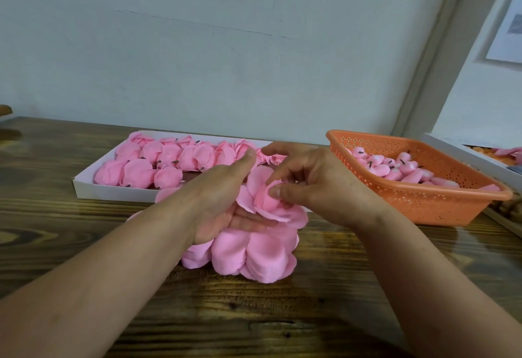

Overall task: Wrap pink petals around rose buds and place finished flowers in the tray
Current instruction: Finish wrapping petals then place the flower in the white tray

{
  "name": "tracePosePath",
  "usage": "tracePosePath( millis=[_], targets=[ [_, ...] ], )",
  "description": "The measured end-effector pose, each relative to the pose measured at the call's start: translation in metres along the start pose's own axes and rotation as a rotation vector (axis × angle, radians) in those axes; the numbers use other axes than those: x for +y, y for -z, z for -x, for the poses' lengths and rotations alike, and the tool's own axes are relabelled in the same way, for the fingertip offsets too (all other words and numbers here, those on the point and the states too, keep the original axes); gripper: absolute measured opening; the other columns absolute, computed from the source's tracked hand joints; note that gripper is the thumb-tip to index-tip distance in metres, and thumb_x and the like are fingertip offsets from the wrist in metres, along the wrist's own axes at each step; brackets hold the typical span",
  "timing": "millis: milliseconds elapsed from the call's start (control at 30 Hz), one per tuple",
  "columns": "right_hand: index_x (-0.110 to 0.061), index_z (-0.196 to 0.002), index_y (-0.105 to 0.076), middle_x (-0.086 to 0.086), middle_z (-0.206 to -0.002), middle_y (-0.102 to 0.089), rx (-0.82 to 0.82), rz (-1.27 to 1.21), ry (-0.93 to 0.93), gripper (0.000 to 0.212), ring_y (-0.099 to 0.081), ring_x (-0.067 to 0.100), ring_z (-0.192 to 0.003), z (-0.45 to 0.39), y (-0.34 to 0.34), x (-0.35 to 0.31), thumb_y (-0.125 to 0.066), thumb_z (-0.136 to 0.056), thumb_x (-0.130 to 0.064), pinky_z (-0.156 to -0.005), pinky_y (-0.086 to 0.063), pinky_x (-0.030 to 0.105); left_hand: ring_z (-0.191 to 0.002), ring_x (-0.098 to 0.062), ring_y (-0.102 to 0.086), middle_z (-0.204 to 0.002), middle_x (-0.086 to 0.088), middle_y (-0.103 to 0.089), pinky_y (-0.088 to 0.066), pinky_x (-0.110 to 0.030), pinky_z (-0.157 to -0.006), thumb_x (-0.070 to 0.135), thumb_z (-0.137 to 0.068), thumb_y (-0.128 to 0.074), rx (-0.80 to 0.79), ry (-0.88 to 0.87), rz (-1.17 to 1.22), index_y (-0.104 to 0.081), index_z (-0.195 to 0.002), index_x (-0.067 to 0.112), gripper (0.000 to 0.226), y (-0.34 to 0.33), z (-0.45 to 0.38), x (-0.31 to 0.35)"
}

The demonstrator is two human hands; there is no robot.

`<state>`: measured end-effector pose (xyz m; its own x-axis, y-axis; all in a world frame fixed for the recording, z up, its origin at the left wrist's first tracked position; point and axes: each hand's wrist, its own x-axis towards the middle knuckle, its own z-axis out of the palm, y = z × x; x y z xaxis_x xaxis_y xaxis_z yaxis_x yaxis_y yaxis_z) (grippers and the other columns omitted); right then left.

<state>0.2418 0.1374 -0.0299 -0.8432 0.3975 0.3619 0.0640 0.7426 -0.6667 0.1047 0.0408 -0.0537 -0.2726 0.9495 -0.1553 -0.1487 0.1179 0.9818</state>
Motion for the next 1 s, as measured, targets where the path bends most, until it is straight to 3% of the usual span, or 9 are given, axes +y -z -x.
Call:
tracePosePath(
  millis=[133, 233, 367, 467, 567, 733, 800, 900, 1000],
  targets=[
    [-0.008, -0.082, -0.074, -0.004, -0.115, -0.058, 0.038, 0.026, -0.016, 0.008, -0.059, 0.004, -0.072, -0.0008, -0.0005, 0.0015, -0.073, -0.077, -0.001, -0.064, -0.046, 0.02, -0.095, -0.034, -0.07, -0.101, -0.019, -0.073, -0.055, -0.046, -0.088, 0.056, -0.094, -0.039, -0.004, -0.003, 0.001, -0.067, -0.109, 0.006, 0.059, 0.0013, -0.001, 0.0001],
    [-0.012, -0.08, -0.074, -0.004, -0.108, -0.061, 0.027, 0.048, -0.011, 0.011, -0.061, 0.015, -0.085, -0.0016, -0.0012, 0.0021, -0.073, -0.076, -0.002, -0.072, -0.049, 0.026, -0.096, -0.03, -0.071, -0.102, -0.016, -0.073, -0.058, -0.044, -0.083, 0.054, -0.092, -0.041, -0.047, -0.017, 0.011, -0.068, -0.107, 0.007, 0.057, 0.0001, -0.0011, -0.001],
    [-0.012, -0.079, -0.074, 0.003, -0.091, -0.064, 0.0, 0.079, 0.024, 0.013, -0.055, 0.01, -0.071, -0.0014, -0.0042, 0.0021, -0.073, -0.076, 0.0, -0.066, -0.047, 0.029, -0.092, -0.03, -0.072, -0.099, -0.021, -0.073, -0.06, -0.039, -0.07, 0.055, -0.092, -0.039, -0.087, -0.023, 0.029, -0.069, -0.101, 0.003, 0.061, -0.0012, -0.0004, -0.0023],
    [-0.02, -0.07, -0.07, -0.004, -0.072, -0.062, 0.033, 0.082, -0.009, 0.019, -0.054, 0.005, -0.061, -0.0013, -0.0034, 0.0021, -0.074, -0.076, -0.002, -0.062, -0.049, 0.032, -0.09, -0.031, -0.072, -0.098, -0.022, -0.072, -0.06, -0.038, -0.067, 0.058, -0.083, -0.046, -0.089, -0.014, 0.053, -0.072, -0.096, 0.006, 0.06, -0.0011, 0.0002, -0.0021],
    [-0.021, -0.063, -0.065, -0.006, -0.061, -0.057, 0.111, 0.017, -0.03, 0.026, -0.053, 0.007, -0.053, -0.0014, -0.003, 0.0011, -0.074, -0.074, 0.001, -0.053, -0.049, 0.03, -0.092, -0.033, -0.071, -0.099, -0.022, -0.072, -0.06, -0.04, -0.075, 0.057, -0.078, -0.053, -0.051, 0.006, 0.086, -0.067, -0.106, 0.0, 0.065, 0.0007, -0.0028, -0.0025],
    [-0.01, -0.065, -0.061, -0.003, -0.046, -0.056, 0.163, -0.085, -0.066, 0.021, -0.054, 0.013, -0.044, -0.0003, -0.0025, 0.0009, -0.071, -0.077, 0.004, -0.048, -0.046, 0.026, -0.087, -0.03, -0.072, -0.098, -0.02, -0.073, -0.06, -0.034, -0.075, 0.036, -0.074, -0.066, -0.11, -0.019, 0.111, -0.07, -0.101, 0.002, 0.044, 0.0018, -0.0002, -0.0016],
    [-0.01, -0.065, -0.06, 0.0, -0.046, -0.056, 0.179, -0.097, -0.07, 0.022, -0.054, 0.013, -0.044, -0.0006, -0.0019, 0.0006, -0.07, -0.077, 0.005, -0.05, -0.046, 0.029, -0.087, -0.031, -0.072, -0.095, -0.021, -0.073, -0.06, -0.033, -0.073, 0.016, -0.079, -0.065, -0.113, -0.047, 0.115, -0.069, -0.1, -0.003, 0.029, 0.002, -0.0001, -0.0023],
    [-0.011, -0.066, -0.06, 0.012, -0.055, -0.057, 0.192, -0.109, -0.067, 0.023, -0.054, 0.02, -0.051, -0.0009, -0.0016, -0.0011, -0.069, -0.078, 0.005, -0.055, -0.048, 0.036, -0.088, -0.034, -0.072, -0.09, -0.019, -0.072, -0.061, -0.036, -0.074, -0.008, -0.083, -0.057, -0.031, -0.106, 0.108, -0.067, -0.1, -0.002, 0.02, 0.0004, -0.0016, -0.0043],
    [-0.01, -0.069, -0.058, 0.015, -0.056, -0.059, 0.21, -0.141, -0.09, 0.021, -0.057, 0.019, -0.049, -0.0006, -0.0019, -0.0006, -0.068, -0.08, 0.004, -0.055, -0.05, 0.035, -0.083, -0.034, -0.072, -0.085, -0.015, -0.072, -0.059, -0.045, -0.077, -0.007, -0.079, -0.066, 0.079, -0.175, 0.065, -0.067, -0.095, 0.005, 0.02, -0.0028, -0.0029, -0.0068]
  ],
)
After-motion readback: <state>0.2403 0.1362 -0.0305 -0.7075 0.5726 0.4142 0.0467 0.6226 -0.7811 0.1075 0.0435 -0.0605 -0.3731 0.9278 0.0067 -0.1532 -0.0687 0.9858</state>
